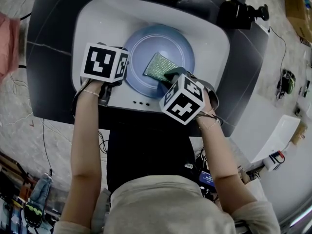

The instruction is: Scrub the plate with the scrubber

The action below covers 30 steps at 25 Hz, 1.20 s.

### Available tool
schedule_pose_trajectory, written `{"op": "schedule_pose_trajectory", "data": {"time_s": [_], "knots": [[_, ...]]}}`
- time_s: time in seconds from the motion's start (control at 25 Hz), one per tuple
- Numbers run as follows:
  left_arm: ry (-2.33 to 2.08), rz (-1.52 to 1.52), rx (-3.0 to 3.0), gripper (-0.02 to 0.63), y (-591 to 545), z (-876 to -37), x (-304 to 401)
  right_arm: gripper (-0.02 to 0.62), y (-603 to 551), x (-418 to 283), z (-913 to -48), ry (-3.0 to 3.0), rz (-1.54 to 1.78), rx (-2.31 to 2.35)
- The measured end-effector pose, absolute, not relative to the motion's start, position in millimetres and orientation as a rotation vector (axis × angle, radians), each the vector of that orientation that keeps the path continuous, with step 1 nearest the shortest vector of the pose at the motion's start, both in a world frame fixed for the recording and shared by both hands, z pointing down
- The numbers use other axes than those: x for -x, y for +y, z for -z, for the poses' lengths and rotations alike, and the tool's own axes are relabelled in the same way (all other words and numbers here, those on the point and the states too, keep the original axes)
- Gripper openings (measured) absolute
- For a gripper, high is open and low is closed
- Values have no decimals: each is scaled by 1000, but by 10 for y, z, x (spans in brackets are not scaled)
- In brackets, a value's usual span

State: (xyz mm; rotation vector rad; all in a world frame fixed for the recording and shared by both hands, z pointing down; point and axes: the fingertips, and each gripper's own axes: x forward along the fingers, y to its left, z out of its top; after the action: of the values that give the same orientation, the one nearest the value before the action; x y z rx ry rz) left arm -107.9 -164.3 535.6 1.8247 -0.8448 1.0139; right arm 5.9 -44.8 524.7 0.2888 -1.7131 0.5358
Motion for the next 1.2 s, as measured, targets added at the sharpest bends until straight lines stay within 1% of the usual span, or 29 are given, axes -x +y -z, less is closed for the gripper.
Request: {"op": "schedule_pose_trajectory", "data": {"time_s": [0.32, 0.56, 0.88, 1.2], "knots": [[-869, -1062, -1844, 41, -1637, -5345, 1076, 91, -330, 368, -5170, -1817, -567, -208], [-865, -1054, -1857, 41, -1633, -5331, 1084, 92, -468, 578, -5211, -1854, -565, -241], [-839, -1040, -1872, 41, -1613, -5308, 1067, 92, -872, 565, -5314, -1861, -608, -337], [-818, -1048, -1893, 41, -1601, -5297, 1055, 92, -1202, 327, -5439, -1817, -572, -417]]}}
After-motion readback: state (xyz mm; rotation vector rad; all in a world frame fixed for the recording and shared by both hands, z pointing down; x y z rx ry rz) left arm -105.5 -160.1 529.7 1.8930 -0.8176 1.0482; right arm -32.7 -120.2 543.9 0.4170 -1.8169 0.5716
